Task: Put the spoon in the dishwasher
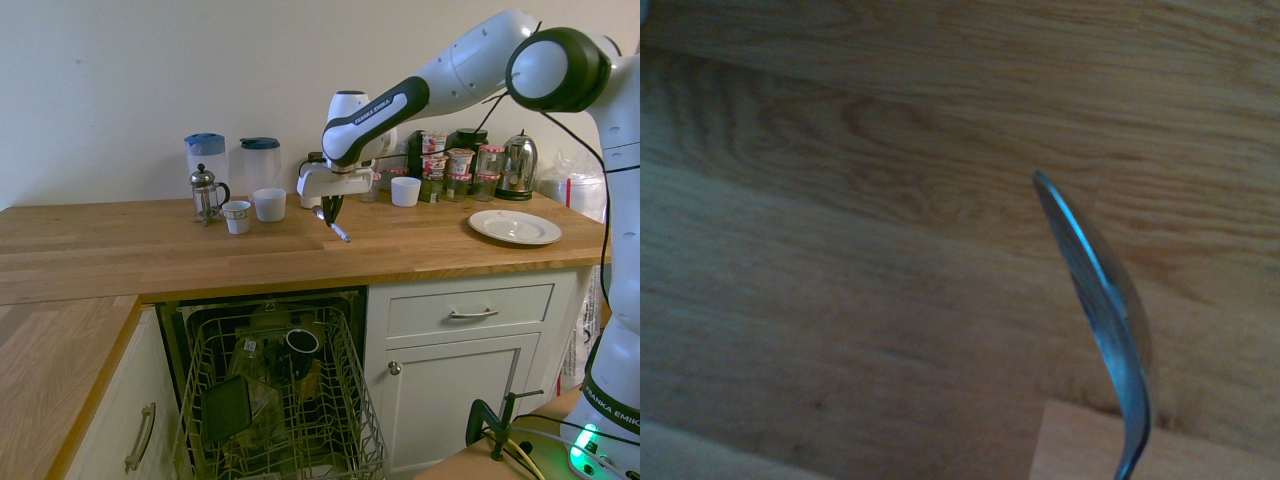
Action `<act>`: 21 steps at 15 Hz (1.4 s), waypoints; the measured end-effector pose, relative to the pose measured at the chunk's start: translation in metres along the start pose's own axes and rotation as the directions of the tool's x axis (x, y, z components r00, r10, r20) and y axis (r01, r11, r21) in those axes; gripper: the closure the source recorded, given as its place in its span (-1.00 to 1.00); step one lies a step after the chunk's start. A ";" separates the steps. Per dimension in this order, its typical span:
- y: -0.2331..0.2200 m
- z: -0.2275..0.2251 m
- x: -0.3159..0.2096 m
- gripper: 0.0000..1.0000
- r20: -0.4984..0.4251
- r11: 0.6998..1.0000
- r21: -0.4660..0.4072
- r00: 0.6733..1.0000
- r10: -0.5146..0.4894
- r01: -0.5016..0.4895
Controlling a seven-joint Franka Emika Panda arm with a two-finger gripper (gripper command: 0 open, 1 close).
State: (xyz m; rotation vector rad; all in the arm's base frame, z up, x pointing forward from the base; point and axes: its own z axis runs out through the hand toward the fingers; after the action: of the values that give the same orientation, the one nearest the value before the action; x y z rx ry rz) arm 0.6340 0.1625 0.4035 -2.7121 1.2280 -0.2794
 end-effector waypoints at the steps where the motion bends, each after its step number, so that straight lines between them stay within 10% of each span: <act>1: 0.003 -0.008 -0.013 1.00 0.004 1.000 0.004 1.000 0.018 -0.018; 8: -0.002 -0.025 -0.142 1.00 0.037 0.970 0.053 0.971 0.235 -0.237; 21: 0.109 0.023 -0.295 1.00 0.011 0.972 0.033 0.973 0.232 -0.233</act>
State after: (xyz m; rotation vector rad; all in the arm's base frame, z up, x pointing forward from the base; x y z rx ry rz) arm 0.3690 0.3155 0.3266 -2.5059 1.5070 -0.2580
